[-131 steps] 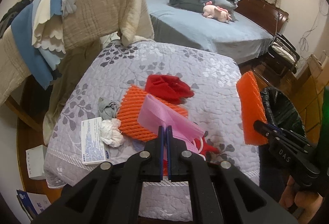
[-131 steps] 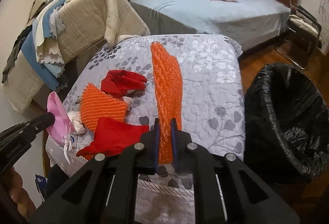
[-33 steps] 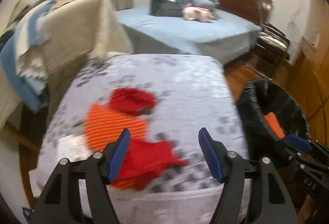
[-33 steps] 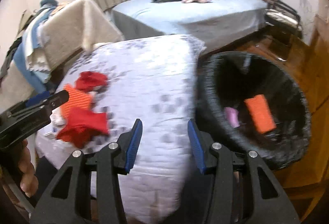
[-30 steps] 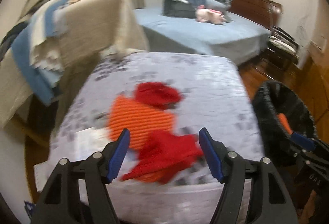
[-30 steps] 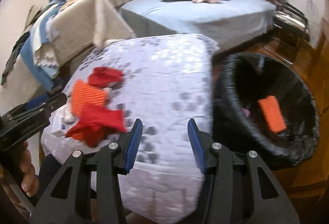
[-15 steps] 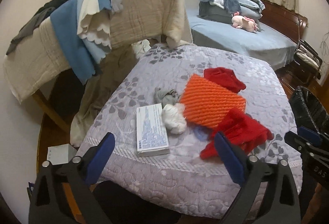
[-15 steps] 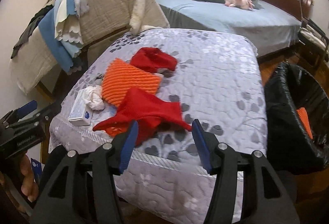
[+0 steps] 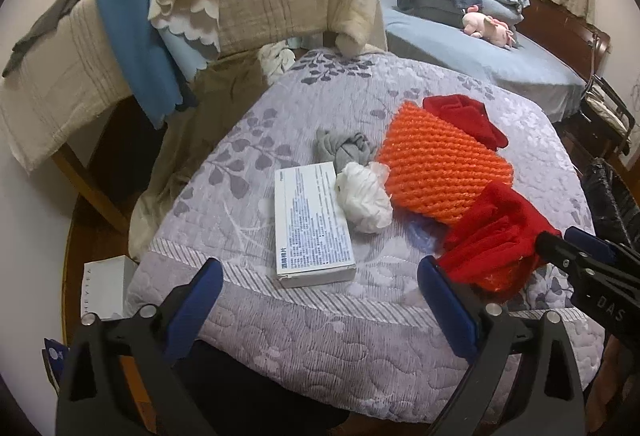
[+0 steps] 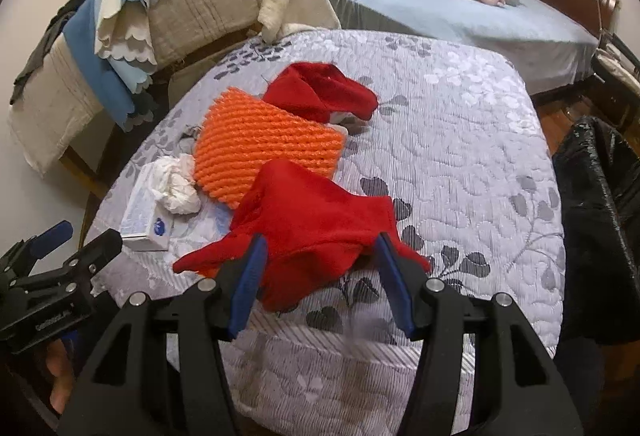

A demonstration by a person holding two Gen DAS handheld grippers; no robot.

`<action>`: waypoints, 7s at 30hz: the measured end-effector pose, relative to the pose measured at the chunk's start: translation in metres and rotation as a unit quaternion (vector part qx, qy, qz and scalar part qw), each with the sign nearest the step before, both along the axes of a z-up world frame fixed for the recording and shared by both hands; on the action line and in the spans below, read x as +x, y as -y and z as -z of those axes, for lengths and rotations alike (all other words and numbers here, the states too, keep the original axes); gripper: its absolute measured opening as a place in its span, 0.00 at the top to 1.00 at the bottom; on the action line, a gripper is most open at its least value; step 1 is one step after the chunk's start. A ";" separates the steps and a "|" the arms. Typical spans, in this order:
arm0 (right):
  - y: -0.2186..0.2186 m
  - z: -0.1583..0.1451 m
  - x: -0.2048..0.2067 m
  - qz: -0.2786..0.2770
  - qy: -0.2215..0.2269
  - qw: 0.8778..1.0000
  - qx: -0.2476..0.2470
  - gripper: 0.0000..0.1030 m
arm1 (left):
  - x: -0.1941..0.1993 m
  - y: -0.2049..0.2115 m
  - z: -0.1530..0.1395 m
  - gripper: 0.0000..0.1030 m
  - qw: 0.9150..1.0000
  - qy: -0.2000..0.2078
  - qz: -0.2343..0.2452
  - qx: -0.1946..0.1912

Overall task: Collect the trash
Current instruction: 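Move the right tool back to the bed and grasp a red glove, then grasp the white medicine box with the left tool while the right tool holds the glove, then carry the white box and red glove over the trash bin, then open both tools to drop the box and glove into the bin, then move the right tool to the red plastic bag and close on it, then grasp the white tissue with the left tool while the right tool holds the red bag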

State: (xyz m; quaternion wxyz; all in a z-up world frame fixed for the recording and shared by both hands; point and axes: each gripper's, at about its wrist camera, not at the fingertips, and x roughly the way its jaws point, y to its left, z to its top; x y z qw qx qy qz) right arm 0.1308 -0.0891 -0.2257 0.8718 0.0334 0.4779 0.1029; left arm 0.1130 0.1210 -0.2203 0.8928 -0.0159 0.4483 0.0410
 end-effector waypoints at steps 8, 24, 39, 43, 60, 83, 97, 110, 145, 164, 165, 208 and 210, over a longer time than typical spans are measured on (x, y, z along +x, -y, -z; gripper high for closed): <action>0.001 0.005 0.015 -0.013 -0.012 1.000 0.019 0.88 | 0.015 -0.004 0.024 0.07 0.999 -0.032 -0.013 -0.008; 0.006 -0.015 0.022 -0.017 0.014 0.999 0.031 0.90 | 0.035 -0.014 0.051 0.36 0.997 -0.071 -0.023 -0.013; 0.011 -0.042 0.012 -0.019 0.037 0.998 0.042 0.90 | 0.024 -0.008 -0.003 0.47 0.999 -0.023 -0.021 -0.008; 0.014 -0.053 0.007 -0.020 0.047 0.998 0.047 0.90 | 0.018 -0.004 -0.028 0.47 1.000 -0.002 -0.017 -0.004; 0.046 -0.096 -0.015 0.000 0.089 0.995 0.054 0.90 | -0.009 0.036 -0.079 0.47 0.999 0.031 0.014 0.013; 0.121 -0.125 -0.036 0.061 0.129 0.989 0.037 0.90 | -0.017 0.130 -0.098 0.47 0.994 0.041 0.097 0.007; 0.189 -0.121 -0.046 0.121 0.123 0.985 0.014 0.90 | -0.005 0.209 -0.098 0.47 0.989 0.036 0.146 -0.005; 0.261 -0.109 -0.052 0.174 0.110 0.978 -0.007 0.90 | 0.012 0.288 -0.093 0.47 0.979 0.024 0.201 -0.015; 0.453 0.015 -0.005 0.290 -0.021 0.956 -0.029 0.79 | 0.081 0.514 0.028 0.33 0.942 -0.089 0.323 0.016; 0.313 -0.071 -0.059 0.219 0.053 0.974 -0.008 0.66 | 0.042 0.328 -0.067 0.22 0.969 0.007 0.248 -0.017; 0.301 -0.071 -0.058 0.209 0.054 0.976 -0.006 0.65 | 0.040 0.311 -0.067 0.22 0.971 0.009 0.237 -0.013; 0.021 0.038 0.036 0.011 -0.028 0.999 -0.013 0.70 | 0.045 -0.006 0.001 0.22 0.999 0.002 0.037 0.009; 0.021 0.034 0.041 0.011 -0.023 1.000 -0.009 0.71 | 0.049 -0.010 0.004 0.22 0.999 -0.001 0.033 0.008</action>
